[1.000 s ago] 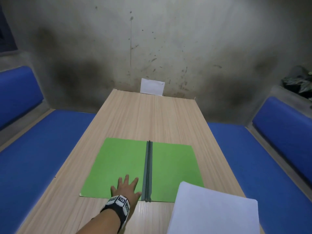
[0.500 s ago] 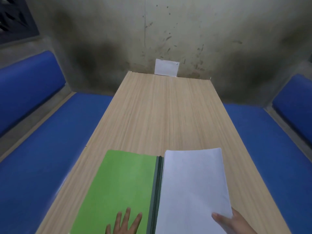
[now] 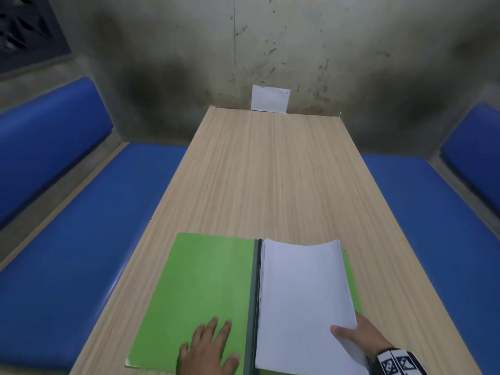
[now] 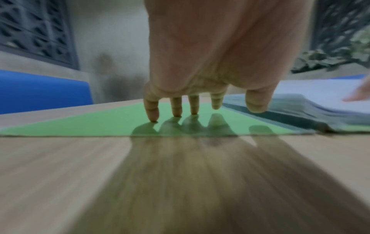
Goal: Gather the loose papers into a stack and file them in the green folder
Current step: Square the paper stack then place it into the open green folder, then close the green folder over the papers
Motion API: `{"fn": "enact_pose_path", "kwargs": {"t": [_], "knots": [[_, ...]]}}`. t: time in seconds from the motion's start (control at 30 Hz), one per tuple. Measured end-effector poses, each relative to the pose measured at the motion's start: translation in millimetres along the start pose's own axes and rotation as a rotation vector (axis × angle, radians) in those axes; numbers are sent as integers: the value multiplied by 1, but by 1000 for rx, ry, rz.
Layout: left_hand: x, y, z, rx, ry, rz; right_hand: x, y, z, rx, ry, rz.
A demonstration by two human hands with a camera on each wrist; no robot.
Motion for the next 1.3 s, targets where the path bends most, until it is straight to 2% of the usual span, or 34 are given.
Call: {"fn": "enact_pose_path", "kwargs": {"t": [0.07, 0.13, 0.17, 0.3, 0.37, 0.43, 0.57, 0.63, 0.77, 0.83, 0.9, 0.97, 1.03, 1.1, 1.2, 1.3], "knots": [[12, 3, -15, 76, 160, 177, 2, -1, 0, 25, 33, 111], [23, 3, -38, 193, 255, 262, 12, -5, 11, 13, 23, 258], [27, 3, -52, 259, 278, 278, 15, -5, 18, -5, 13, 285], [32, -1, -96, 517, 369, 211, 21, 2, 40, -76, -34, 343], [33, -2, -107, 579, 447, 175, 18, 7, 44, -17, 5, 389], [34, -5, -115, 582, 564, 159, 15, 10, 47, 18, -11, 420], [42, -2, -125, 444, 682, 131, 17, 8, 47, 73, -29, 469], [59, 8, -126, 345, 750, 174, 18, 7, 46, 84, -37, 464], [116, 50, -89, 31, 990, 260, 18, 8, 46, 68, -69, 434], [137, 71, -49, -174, 1053, 172, 19, 8, 49, 62, -93, 430], [138, 75, -9, -330, 951, 15, 19, 10, 50, 57, -115, 435], [119, 64, 18, -443, 898, -77, 17, 15, 48, 41, -117, 451], [91, 46, 45, -499, 765, -99, 17, 20, 47, 37, -105, 471], [64, 31, 62, -490, 504, -101, 17, 26, 41, 50, -107, 473], [41, 17, 76, -524, 170, -49, 15, 40, 29, 80, -82, 403], [28, 8, 83, -533, 5, -35, 16, 49, 23, 99, -122, 379]]}}
Point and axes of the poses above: each hand's wrist, its own y-axis away from the middle knuckle, its own x-axis out of the back of the hand, z = x × y, the point moved 2 cm from there along -y, towards the middle knuckle, and after that the axes turned 7 degrees about -y, right-handed, at the moved point
